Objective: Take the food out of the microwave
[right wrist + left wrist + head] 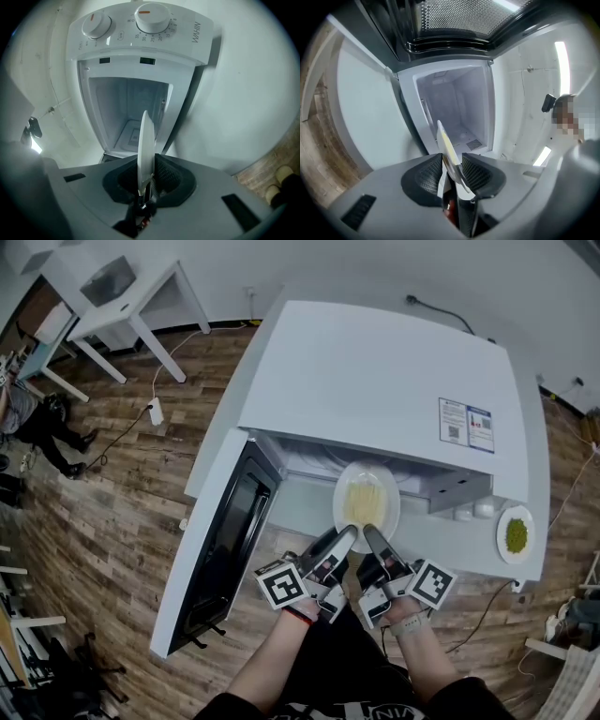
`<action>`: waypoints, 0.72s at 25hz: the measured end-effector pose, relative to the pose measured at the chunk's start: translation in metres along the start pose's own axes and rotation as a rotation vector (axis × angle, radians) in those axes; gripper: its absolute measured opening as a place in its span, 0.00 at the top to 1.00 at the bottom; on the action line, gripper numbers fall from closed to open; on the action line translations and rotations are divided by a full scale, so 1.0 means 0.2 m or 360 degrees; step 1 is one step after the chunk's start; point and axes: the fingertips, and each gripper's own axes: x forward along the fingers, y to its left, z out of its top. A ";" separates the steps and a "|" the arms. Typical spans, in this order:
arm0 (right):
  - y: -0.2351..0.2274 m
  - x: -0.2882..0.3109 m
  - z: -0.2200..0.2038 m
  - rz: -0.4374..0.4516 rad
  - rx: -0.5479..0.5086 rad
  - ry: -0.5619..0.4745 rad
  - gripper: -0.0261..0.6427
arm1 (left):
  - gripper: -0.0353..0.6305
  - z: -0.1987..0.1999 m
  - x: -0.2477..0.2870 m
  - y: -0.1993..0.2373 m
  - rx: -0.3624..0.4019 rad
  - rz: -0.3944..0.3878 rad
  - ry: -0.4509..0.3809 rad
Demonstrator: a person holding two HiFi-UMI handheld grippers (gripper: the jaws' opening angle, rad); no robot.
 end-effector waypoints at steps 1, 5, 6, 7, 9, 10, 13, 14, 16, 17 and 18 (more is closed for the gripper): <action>0.00 -0.01 -0.01 0.0005 0.0004 0.0009 0.86 | 0.77 0.00 -0.01 0.00 0.0003 0.0004 0.0000; 0.01 -0.03 -0.04 0.0023 0.0027 0.0030 0.86 | 0.77 -0.01 -0.04 -0.01 0.0014 0.0022 -0.0018; 0.02 -0.03 -0.05 0.0029 0.0030 0.0036 0.86 | 0.77 -0.01 -0.05 -0.01 0.0018 0.0028 -0.0020; 0.02 -0.04 -0.06 0.0035 0.0031 0.0041 0.86 | 0.78 -0.02 -0.05 -0.01 0.0024 0.0033 -0.0019; 0.03 -0.05 -0.07 0.0043 0.0029 0.0050 0.86 | 0.78 -0.03 -0.07 -0.03 0.0038 0.0039 -0.0016; 0.04 -0.06 -0.07 0.0046 0.0029 0.0051 0.86 | 0.78 -0.03 -0.07 -0.04 0.0044 0.0040 -0.0014; 0.06 -0.08 -0.09 0.0055 0.0028 0.0054 0.86 | 0.78 -0.04 -0.09 -0.06 0.0057 0.0041 -0.0014; 0.06 -0.08 -0.09 0.0056 0.0025 0.0058 0.86 | 0.79 -0.04 -0.10 -0.07 0.0059 0.0042 -0.0015; 0.07 -0.09 -0.10 0.0055 0.0017 0.0064 0.86 | 0.79 -0.05 -0.11 -0.08 0.0062 0.0048 -0.0014; 0.08 -0.10 -0.11 0.0055 0.0013 0.0065 0.86 | 0.79 -0.05 -0.11 -0.09 0.0063 0.0049 -0.0010; 0.08 -0.11 -0.11 0.0057 0.0011 0.0065 0.86 | 0.79 -0.06 -0.12 -0.09 0.0063 0.0050 -0.0007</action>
